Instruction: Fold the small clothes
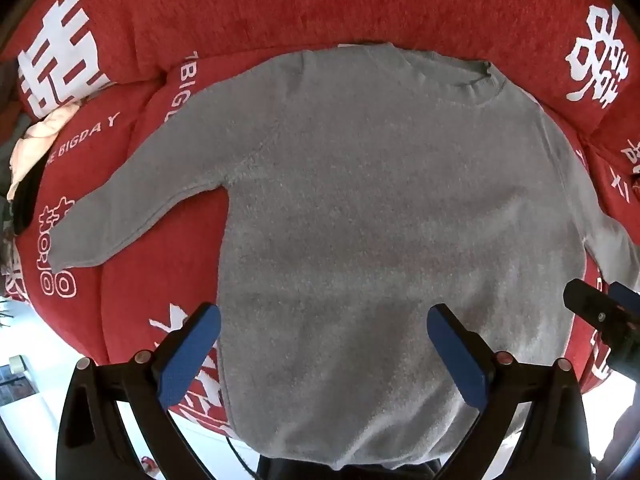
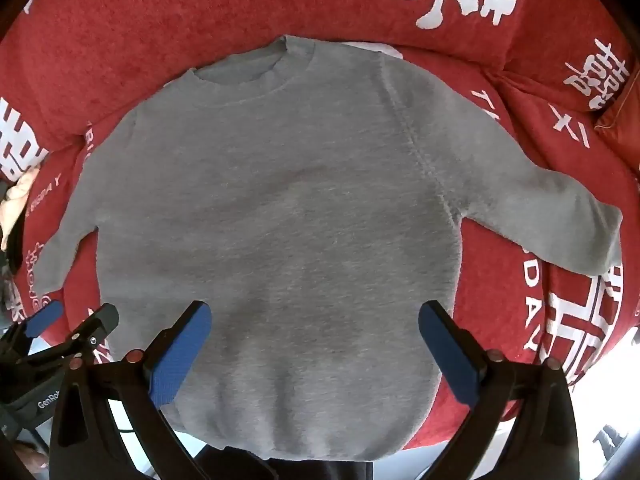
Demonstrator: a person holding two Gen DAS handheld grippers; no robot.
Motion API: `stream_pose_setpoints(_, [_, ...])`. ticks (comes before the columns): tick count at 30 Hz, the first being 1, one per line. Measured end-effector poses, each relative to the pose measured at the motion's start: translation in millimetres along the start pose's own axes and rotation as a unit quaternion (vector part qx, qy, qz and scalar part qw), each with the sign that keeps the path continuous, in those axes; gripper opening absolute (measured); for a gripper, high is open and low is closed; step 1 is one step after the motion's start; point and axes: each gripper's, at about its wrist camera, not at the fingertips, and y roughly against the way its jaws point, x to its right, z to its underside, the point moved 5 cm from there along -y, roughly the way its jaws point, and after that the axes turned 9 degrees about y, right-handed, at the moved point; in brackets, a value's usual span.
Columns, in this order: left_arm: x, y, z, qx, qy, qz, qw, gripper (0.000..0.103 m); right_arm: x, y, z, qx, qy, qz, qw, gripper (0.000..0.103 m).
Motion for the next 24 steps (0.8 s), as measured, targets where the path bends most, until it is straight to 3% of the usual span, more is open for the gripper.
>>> stream_pose_setpoints(24, [-0.5,-1.1,1.7,0.0,-0.008,-0.006,0.9999,0.103,-7.5,2.4,-0.9,0.005,0.021,0.008,1.0,0.103])
